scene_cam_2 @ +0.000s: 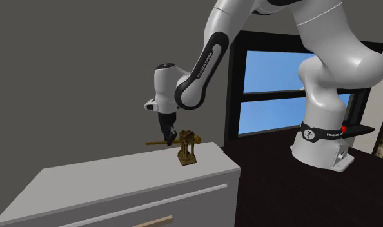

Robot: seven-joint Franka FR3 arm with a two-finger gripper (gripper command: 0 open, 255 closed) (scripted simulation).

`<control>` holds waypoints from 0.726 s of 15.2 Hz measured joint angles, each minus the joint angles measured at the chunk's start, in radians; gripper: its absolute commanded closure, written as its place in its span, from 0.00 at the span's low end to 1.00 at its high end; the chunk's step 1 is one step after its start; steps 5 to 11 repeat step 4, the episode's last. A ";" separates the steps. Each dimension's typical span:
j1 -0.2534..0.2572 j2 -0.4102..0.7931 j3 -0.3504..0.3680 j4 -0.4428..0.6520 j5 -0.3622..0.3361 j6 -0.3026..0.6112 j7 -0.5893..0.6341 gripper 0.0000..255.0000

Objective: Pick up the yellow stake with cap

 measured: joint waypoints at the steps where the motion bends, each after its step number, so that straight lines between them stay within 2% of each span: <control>1: 0.000 -0.009 0.000 0.000 0.000 -0.009 -0.002 1.00; 4: 0.003 -0.039 -0.002 -0.001 -0.001 -0.037 -0.005 1.00; 11: 0.003 -0.039 -0.002 -0.001 -0.001 -0.037 -0.005 1.00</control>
